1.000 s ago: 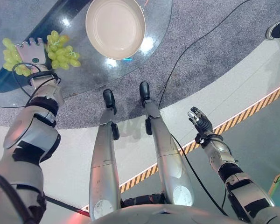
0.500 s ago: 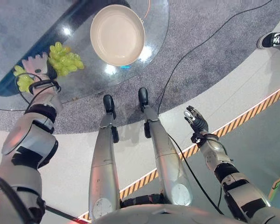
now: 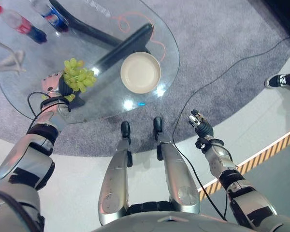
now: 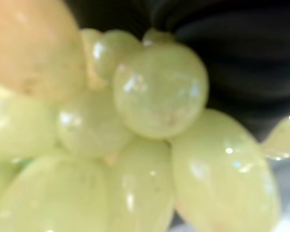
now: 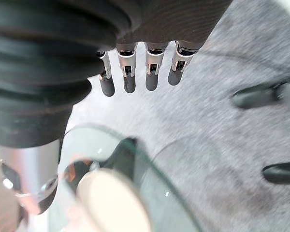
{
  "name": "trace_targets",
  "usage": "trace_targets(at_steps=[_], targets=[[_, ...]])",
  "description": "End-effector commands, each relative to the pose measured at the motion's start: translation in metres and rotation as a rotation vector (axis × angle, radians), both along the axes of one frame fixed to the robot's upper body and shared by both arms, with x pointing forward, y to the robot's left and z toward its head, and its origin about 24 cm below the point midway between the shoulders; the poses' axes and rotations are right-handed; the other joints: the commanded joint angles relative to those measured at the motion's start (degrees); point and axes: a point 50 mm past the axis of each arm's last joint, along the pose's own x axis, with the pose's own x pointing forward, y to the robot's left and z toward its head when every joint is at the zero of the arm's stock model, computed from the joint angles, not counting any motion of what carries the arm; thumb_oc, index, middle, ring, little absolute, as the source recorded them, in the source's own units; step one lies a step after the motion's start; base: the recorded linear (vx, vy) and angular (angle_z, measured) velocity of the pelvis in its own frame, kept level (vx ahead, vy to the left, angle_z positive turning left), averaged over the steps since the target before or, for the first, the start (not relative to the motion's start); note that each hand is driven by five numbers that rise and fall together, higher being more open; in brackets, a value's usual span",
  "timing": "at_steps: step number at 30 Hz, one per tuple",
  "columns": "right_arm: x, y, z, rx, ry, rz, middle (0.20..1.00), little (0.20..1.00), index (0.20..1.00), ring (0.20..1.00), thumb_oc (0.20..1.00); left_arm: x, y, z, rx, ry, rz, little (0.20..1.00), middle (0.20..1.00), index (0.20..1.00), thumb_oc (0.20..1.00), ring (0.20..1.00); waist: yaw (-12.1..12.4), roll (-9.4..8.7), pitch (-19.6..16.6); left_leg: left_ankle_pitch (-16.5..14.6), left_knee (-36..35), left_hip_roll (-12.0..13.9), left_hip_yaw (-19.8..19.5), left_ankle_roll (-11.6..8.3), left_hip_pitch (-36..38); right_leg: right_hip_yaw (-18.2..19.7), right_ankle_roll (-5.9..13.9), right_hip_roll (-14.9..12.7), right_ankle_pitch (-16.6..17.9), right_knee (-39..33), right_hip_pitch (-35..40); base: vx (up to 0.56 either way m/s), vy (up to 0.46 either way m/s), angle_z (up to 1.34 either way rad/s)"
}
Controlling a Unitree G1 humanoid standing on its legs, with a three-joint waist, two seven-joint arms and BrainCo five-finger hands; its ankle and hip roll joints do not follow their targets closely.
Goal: Pick up fruits into the plate
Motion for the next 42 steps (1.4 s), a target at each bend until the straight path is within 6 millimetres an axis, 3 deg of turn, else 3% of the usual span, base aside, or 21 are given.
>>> trace_targets(at_steps=[1, 6, 10, 17, 20, 31, 35, 36, 42], targets=[[-0.016, -0.027, 0.004, -0.046, -0.032, -0.048, 1.0, 1.0, 1.0, 1.0, 1.0, -0.007, 0.005, -0.001, -0.13, -0.028, -0.04, 0.2, 0.2, 0.2, 0.2, 0.2, -0.15, 4.66, -4.55, -7.22, 0.53, -1.69, -0.06, 0.23, 3.29, -1.79, 2.43, -0.09, -5.07, 3.03, 0.48, 0.08, -0.035, 0.07], [-0.021, -0.025, 0.009, -0.111, -0.045, 0.02, 1.0, 1.0, 1.0, 1.0, 1.0, -0.019, -0.013, -0.01, -0.302, 0.047, -0.248, 0.2, 0.2, 0.2, 0.2, 0.2, 0.51, 4.85, -9.11, -8.52, -0.23, -1.97, 0.15, 0.17, 8.86, -2.66, 2.28, -1.2, -5.61, -0.04, 7.91, 0.1, -0.07, 0.08], [-0.032, -0.013, 0.013, -0.182, -0.072, 0.166, 1.0, 1.0, 1.0, 1.0, 1.0, -0.04, -0.019, -0.021, -0.47, 0.134, -0.4, 0.2, 0.2, 0.2, 0.2, 0.2, 1.01, 4.41, -13.49, -9.33, -1.47, -2.08, -0.52, 0.54, 13.77, -2.66, 2.33, -1.19, -6.15, -2.37, 13.93, 0.17, -0.113, 0.04], [-0.043, -0.001, 0.023, -0.198, -0.086, 0.41, 1.0, 1.0, 1.0, 1.0, 1.0, -0.063, -0.049, -0.022, -0.724, 0.329, -0.741, 0.2, 0.2, 0.2, 0.2, 0.2, 1.7, 3.36, -19.91, -10.29, -2.76, -1.6, -0.58, 1.0, 19.77, -2.87, 2.11, -0.76, -6.5, -5.24, 21.08, 0.15, -0.11, 0.07], [-0.039, 0.014, 0.043, -0.156, -0.134, 0.584, 1.0, 1.0, 1.0, 1.0, 1.0, -0.07, -0.072, -0.018, -0.855, 0.494, -0.943, 0.2, 0.2, 0.2, 0.2, 0.2, 2.01, 2.74, -22.7, -10.69, -4.39, -1.14, -0.21, 1.08, 23.4, -2.57, 2.18, -0.28, -6.78, -6.69, 24.79, 0.1, -0.119, 0.0], [-0.044, 0.06, 0.067, -0.006, -0.128, 0.99, 1.0, 1.0, 1.0, 1.0, 1.0, -0.085, -0.128, -0.012, -1.067, 0.744, -1.36, 0.2, 0.2, 0.2, 0.2, 0.2, 2.5, 1.72, -25.98, -11.72, -6.15, -0.49, 1.2, 1.31, 28.21, -1.6, 2.32, 0.31, -6.78, -9.15, 29.75, 0.03, -0.07, -0.02], [-0.051, 0.079, 0.067, 0.096, -0.114, 1.085, 1.0, 1.0, 1.0, 1.0, 1.0, -0.093, -0.145, -0.011, -1.103, 0.794, -1.457, 0.2, 0.2, 0.2, 0.2, 0.2, 2.7, 1.65, -26.42, -11.88, -6.37, -0.42, 1.57, 1.4, 28.84, -1.38, 2.33, 0.33, -6.61, -9.83, 30.52, 0.0, -0.041, -0.01], [-0.058, 0.097, 0.066, 0.181, -0.101, 1.156, 1.0, 1.0, 1.0, 1.0, 1.0, -0.097, -0.157, -0.012, -1.121, 0.822, -1.513, 0.2, 0.2, 0.2, 0.2, 0.2, 2.84, 1.65, -26.69, -12.05, -6.56, -0.41, 1.75, 1.49, 29.28, -1.32, 2.36, 0.32, -6.46, -10.37, 31.03, 0.01, -0.04, -0.02], [-0.069, 0.119, 0.064, 0.279, -0.071, 1.244, 1.0, 1.0, 1.0, 1.0, 1.0, -0.102, -0.171, -0.012, -1.164, 0.855, -1.582, 0.2, 0.2, 0.2, 0.2, 0.2, 3.08, 1.64, -26.96, -12.16, -6.59, -0.53, 1.75, 1.65, 29.51, -1.15, 2.29, 0.25, -6.26, -10.89, 31.47, 0.0, -0.006, 0.0]])
